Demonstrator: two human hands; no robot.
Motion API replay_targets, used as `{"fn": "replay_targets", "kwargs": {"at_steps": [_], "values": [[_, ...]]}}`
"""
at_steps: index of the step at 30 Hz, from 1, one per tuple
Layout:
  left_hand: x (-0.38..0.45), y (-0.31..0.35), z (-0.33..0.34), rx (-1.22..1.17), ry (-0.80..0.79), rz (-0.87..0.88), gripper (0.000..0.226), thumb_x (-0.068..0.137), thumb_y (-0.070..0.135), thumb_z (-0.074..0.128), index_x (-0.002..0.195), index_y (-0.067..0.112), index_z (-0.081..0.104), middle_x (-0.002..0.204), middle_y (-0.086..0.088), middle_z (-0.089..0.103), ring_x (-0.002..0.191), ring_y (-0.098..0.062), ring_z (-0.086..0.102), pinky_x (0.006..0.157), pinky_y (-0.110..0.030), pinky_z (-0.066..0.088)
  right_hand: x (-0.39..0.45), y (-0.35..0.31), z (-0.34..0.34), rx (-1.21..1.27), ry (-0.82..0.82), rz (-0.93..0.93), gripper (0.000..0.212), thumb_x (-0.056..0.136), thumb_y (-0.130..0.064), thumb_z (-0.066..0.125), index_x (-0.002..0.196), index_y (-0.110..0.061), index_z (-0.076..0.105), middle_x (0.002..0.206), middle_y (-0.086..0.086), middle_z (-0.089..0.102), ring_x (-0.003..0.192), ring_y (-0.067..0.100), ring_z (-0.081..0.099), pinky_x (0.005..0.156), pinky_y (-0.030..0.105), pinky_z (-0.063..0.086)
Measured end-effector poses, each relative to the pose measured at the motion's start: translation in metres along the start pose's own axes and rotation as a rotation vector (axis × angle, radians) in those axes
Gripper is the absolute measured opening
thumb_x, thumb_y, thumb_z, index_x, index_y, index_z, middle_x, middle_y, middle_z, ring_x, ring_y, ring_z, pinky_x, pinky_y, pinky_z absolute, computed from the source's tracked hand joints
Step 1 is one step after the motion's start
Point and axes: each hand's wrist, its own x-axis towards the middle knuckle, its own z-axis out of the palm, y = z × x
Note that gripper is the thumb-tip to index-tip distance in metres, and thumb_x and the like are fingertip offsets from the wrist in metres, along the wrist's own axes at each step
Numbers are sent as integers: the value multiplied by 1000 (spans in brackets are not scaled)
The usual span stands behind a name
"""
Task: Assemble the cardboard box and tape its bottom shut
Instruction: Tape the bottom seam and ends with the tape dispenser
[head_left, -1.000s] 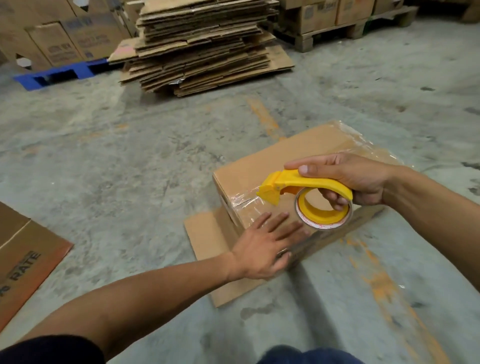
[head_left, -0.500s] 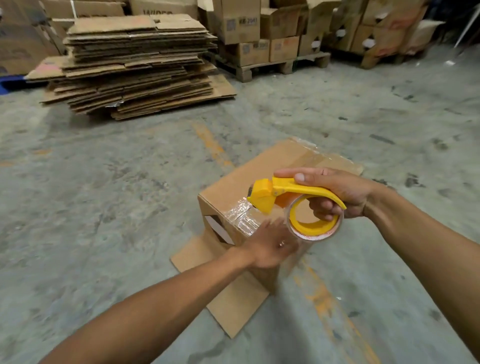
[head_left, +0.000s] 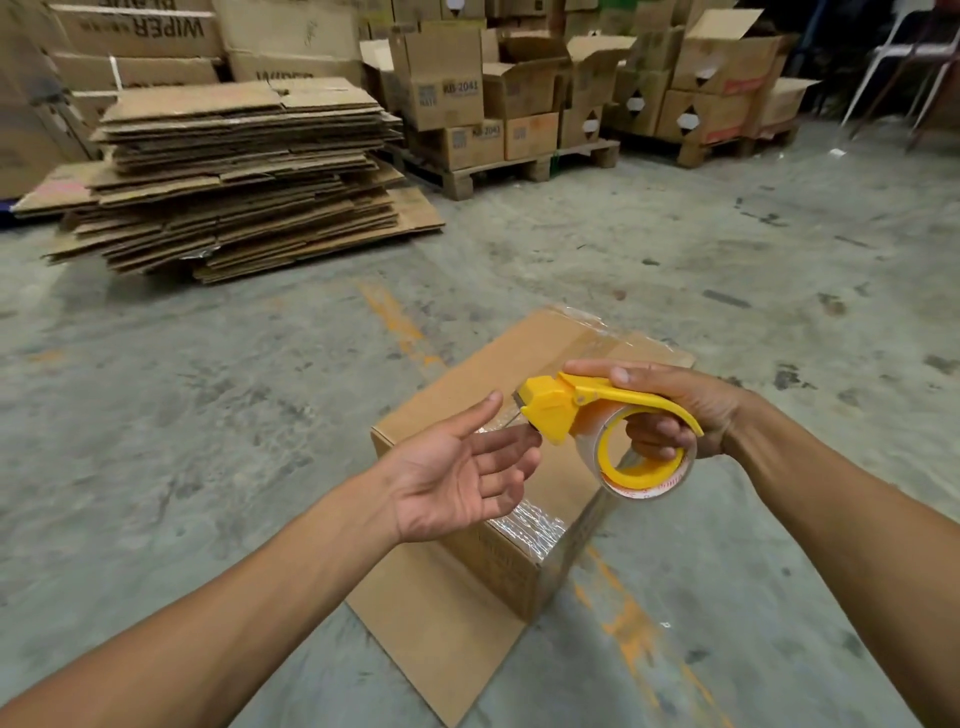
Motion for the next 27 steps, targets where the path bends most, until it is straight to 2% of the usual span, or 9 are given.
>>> {"fn": "replay_targets", "kwargs": {"at_steps": [4, 5, 8, 10, 13, 16, 18, 23, 27], "values": [[5, -7, 5, -14, 12, 38, 5, 80, 13, 69, 81, 8, 70, 77, -5, 71, 63, -16, 70, 55, -26, 56, -4, -5, -1, -2, -9, -7, 63, 64, -45, 87, 121, -28, 70, 34, 0, 39, 24, 8, 37, 34, 18, 39], [7, -8, 5, -10, 24, 37, 4, 82, 11, 68, 80, 8, 69, 73, -5, 70, 60, -15, 69, 54, -25, 55, -6, -6, -1, -13, -10, -2, 62, 65, -45, 86, 122, -28, 70, 34, 0, 39, 25, 8, 38, 34, 18, 40], [16, -7, 1, 56, 79, 36, 23, 90, 11, 64, 68, 6, 69, 62, -3, 64, 52, -12, 63, 50, -23, 52, -8, -11, 4, -61, -3, 14, 55, 72, -42, 80, 123, -27, 69, 35, 2, 41, 25, 9, 38, 34, 19, 40], [24, -5, -3, 177, 133, 80, 24, 92, 8, 60, 69, 6, 65, 58, -3, 59, 48, -10, 57, 49, -22, 49, -6, -12, 11, -141, 32, 31, 43, 80, -36, 69, 122, -26, 68, 40, 4, 50, 25, 9, 40, 32, 19, 39], [36, 12, -24, 468, 241, 194, 19, 94, 3, 57, 77, 9, 60, 58, -5, 56, 47, -10, 49, 48, -22, 45, 1, -8, 23, -255, 99, 62, 40, 83, -27, 63, 123, -27, 66, 78, 13, 72, 31, 11, 48, 33, 20, 42], [40, 54, -78, 701, 416, 254, 17, 94, 6, 60, 78, 12, 59, 63, -4, 55, 46, -9, 47, 45, -22, 44, -5, 0, 17, -252, 189, 66, 42, 80, -26, 67, 122, -27, 68, 94, 18, 71, 34, 13, 50, 33, 20, 44], [40, 80, -113, 858, 501, 247, 14, 95, 9, 60, 81, 12, 58, 67, -4, 56, 50, -10, 48, 47, -22, 45, -10, 7, 13, -269, 228, 94, 45, 79, -28, 67, 124, -26, 67, 91, 15, 73, 36, 13, 51, 34, 20, 44], [75, 111, -147, 1193, 511, 299, 15, 98, 14, 56, 83, 14, 57, 79, -6, 57, 71, -17, 51, 61, -27, 46, 22, 27, 41, -338, 318, 86, 37, 85, -25, 71, 122, -25, 68, 82, 9, 69, 43, 13, 54, 34, 22, 44], [98, 131, -164, 1274, 530, 359, 15, 100, 19, 52, 86, 17, 58, 88, -8, 53, 82, -22, 48, 70, -33, 47, 57, 38, 57, -364, 443, 21, 31, 85, -28, 74, 116, -27, 71, 90, 3, 71, 50, 3, 60, 41, 16, 45]]}}
